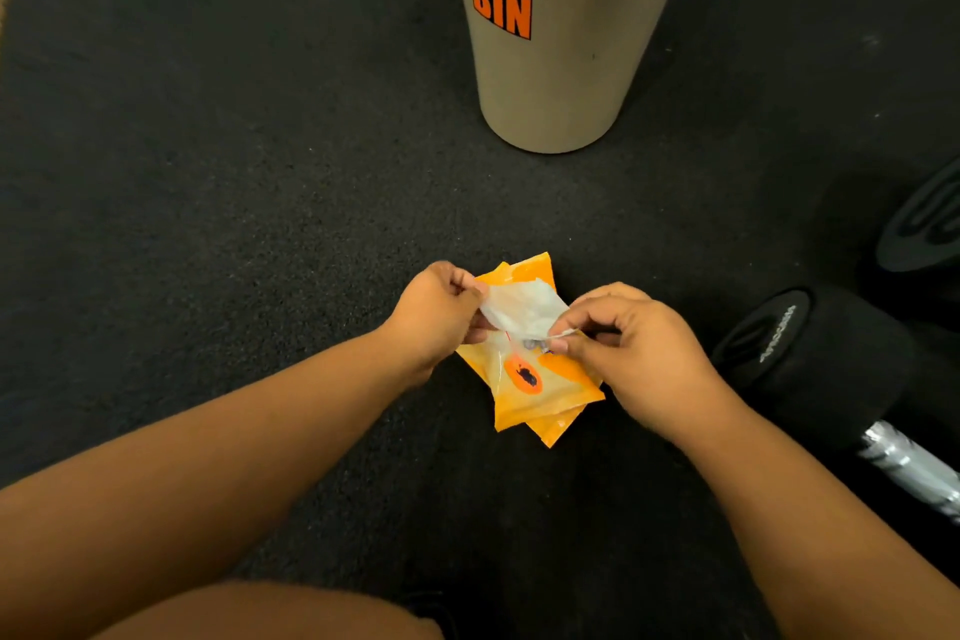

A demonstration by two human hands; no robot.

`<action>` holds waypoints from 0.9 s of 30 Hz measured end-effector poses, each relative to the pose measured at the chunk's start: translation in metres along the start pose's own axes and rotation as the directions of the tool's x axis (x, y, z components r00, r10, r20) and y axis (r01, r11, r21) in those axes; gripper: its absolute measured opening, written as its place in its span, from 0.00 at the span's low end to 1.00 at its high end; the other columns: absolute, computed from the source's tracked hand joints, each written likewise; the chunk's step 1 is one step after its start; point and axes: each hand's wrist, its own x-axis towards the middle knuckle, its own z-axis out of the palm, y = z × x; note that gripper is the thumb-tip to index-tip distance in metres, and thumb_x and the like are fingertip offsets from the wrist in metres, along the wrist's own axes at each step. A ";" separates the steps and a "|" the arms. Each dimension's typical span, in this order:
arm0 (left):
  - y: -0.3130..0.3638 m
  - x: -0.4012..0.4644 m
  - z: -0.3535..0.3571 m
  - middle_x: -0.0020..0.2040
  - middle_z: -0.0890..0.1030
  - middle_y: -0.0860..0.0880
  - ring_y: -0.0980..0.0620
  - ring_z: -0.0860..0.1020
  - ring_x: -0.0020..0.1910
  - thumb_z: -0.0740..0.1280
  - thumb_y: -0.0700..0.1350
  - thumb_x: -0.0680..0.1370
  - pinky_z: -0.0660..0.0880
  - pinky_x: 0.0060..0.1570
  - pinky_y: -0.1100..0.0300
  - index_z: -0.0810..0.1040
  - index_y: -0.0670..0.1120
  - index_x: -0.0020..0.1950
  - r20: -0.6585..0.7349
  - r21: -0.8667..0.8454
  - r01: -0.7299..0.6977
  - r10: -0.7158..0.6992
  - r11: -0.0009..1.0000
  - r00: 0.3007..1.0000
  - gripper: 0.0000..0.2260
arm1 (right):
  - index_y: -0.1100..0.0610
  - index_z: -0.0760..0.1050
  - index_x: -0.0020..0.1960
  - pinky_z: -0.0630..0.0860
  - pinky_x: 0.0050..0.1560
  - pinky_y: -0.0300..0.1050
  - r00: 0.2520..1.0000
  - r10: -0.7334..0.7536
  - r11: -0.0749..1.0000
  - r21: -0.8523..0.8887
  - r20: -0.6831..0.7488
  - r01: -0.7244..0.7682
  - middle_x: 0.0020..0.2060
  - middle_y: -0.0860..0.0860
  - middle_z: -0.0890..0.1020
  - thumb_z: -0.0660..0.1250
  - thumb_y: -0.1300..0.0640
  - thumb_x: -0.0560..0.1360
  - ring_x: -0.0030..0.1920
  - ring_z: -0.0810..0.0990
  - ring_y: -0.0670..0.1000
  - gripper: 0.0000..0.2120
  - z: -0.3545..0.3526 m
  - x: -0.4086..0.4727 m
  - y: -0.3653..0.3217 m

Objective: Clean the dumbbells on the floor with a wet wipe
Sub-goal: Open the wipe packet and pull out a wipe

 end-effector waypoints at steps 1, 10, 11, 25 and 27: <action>-0.001 -0.001 -0.002 0.48 0.79 0.49 0.56 0.79 0.42 0.62 0.40 0.80 0.75 0.37 0.63 0.73 0.47 0.50 -0.014 0.139 -0.156 0.160 0.978 0.987 0.03 | 0.44 0.81 0.40 0.76 0.56 0.48 1.000 0.007 1.000 -0.004 -0.006 -0.007 0.46 0.43 0.78 0.74 0.57 0.71 0.51 0.78 0.43 0.07 -0.001 0.000 -0.001; -0.008 -0.006 -0.006 0.64 0.72 0.57 0.55 0.65 0.65 0.60 0.51 0.79 0.64 0.61 0.50 0.80 0.57 0.58 0.478 0.636 -0.680 0.506 0.365 0.718 0.12 | 0.41 0.80 0.41 0.75 0.56 0.48 0.998 -0.053 0.995 -0.086 -0.023 0.050 0.48 0.43 0.76 0.72 0.56 0.73 0.51 0.75 0.43 0.09 -0.002 0.000 -0.007; -0.009 -0.004 -0.007 0.65 0.71 0.57 0.55 0.64 0.67 0.60 0.51 0.79 0.63 0.62 0.50 0.79 0.56 0.59 0.485 0.635 -0.672 0.480 0.382 0.731 0.11 | 0.40 0.80 0.40 0.75 0.55 0.47 0.998 -0.061 0.995 -0.075 -0.035 0.058 0.47 0.43 0.75 0.72 0.56 0.73 0.50 0.75 0.43 0.10 -0.003 -0.001 -0.008; -0.013 0.001 -0.015 0.67 0.72 0.56 0.56 0.66 0.67 0.64 0.53 0.78 0.65 0.65 0.46 0.80 0.53 0.58 0.541 0.624 -0.679 0.413 0.387 0.733 0.12 | 0.47 0.82 0.45 0.78 0.53 0.40 0.957 -0.141 0.958 0.209 -0.255 0.196 0.45 0.45 0.83 0.70 0.62 0.74 0.51 0.81 0.44 0.09 -0.019 -0.016 -0.017; -0.012 -0.001 -0.013 0.68 0.71 0.56 0.55 0.66 0.67 0.64 0.53 0.78 0.65 0.66 0.47 0.79 0.53 0.60 0.554 0.628 -0.682 0.401 0.374 0.730 0.13 | 0.46 0.82 0.45 0.77 0.51 0.35 0.954 -0.139 0.950 0.236 -0.267 0.205 0.45 0.45 0.83 0.70 0.62 0.74 0.51 0.81 0.43 0.11 -0.019 -0.020 -0.020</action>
